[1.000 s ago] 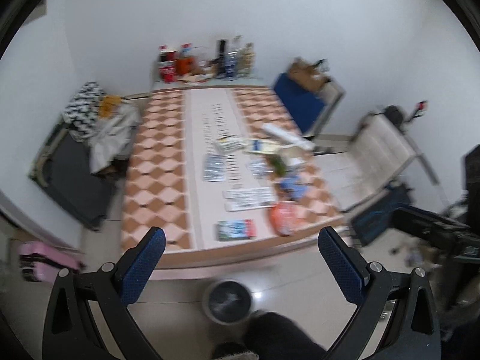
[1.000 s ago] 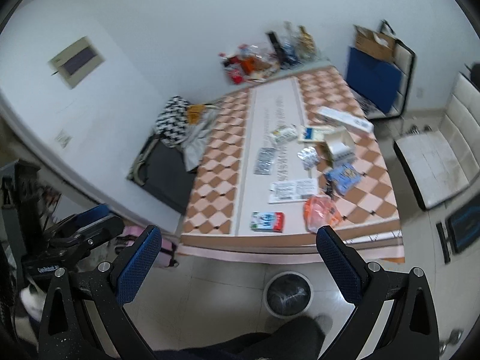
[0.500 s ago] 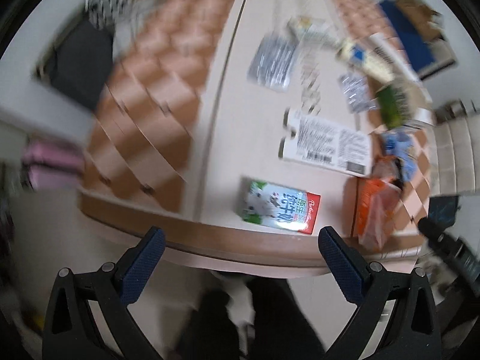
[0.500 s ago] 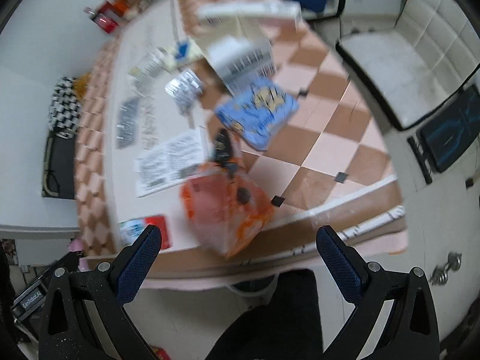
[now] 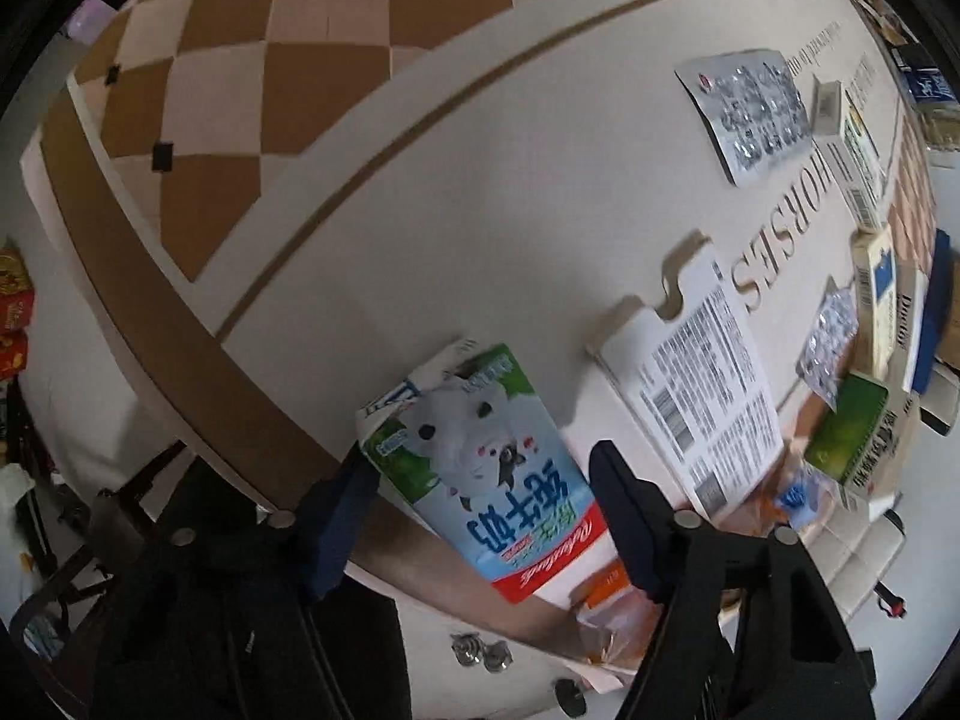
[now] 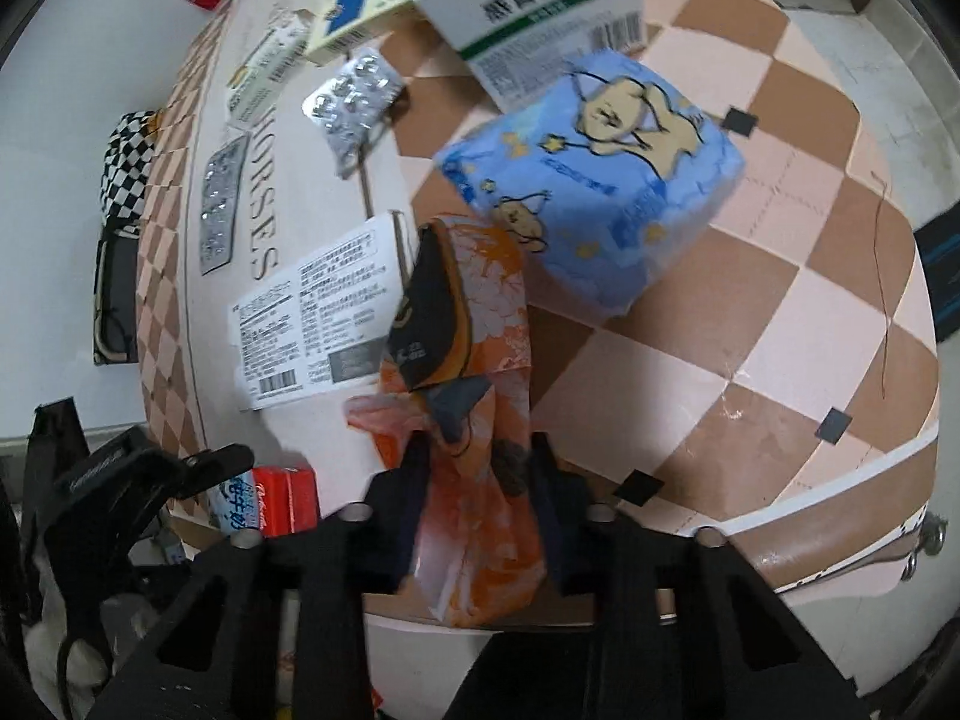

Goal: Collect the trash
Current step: 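Grasp the milk carton with the left tool while the right tool grasps the orange snack bag, then carry both items down to the trash bin and open both tools, then raise both tools back toward the table, then grasp the white instruction leaflet with the left tool while the right tool grasps the blue tissue pack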

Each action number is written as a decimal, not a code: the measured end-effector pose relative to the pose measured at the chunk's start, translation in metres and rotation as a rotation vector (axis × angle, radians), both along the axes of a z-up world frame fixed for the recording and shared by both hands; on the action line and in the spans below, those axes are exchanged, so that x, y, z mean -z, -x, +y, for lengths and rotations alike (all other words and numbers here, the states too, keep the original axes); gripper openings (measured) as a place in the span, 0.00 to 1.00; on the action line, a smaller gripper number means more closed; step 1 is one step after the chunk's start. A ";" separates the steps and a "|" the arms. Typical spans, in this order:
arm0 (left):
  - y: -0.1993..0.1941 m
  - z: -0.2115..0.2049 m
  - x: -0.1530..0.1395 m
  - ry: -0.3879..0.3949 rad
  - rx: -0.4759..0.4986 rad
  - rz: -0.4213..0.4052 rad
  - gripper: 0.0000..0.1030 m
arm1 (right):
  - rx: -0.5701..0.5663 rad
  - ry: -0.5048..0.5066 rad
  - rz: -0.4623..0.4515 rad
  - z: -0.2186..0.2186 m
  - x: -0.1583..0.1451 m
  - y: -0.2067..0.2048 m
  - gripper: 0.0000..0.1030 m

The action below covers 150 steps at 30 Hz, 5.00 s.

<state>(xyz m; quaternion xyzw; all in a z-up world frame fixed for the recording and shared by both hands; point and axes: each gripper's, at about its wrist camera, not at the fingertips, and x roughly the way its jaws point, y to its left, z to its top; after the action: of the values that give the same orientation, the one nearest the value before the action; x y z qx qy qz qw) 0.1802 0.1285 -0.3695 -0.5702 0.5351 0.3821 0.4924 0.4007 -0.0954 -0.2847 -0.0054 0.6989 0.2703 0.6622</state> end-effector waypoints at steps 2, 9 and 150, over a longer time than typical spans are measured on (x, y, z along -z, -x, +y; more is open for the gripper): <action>-0.004 -0.002 -0.007 -0.029 0.037 0.011 0.63 | -0.005 -0.015 0.007 0.003 -0.001 0.001 0.20; -0.039 -0.024 -0.053 -0.212 0.302 0.083 0.60 | -0.002 -0.058 -0.023 -0.008 -0.017 0.000 0.14; -0.179 -0.120 -0.095 -0.495 1.864 0.013 0.92 | -0.163 0.099 -0.108 -0.045 -0.023 -0.102 0.41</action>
<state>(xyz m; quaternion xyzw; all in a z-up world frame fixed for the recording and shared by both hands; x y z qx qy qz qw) 0.3589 0.0085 -0.2743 0.2059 0.6801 -0.0573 0.7013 0.5030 -0.1401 -0.2613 -0.1096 0.6718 0.2880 0.6736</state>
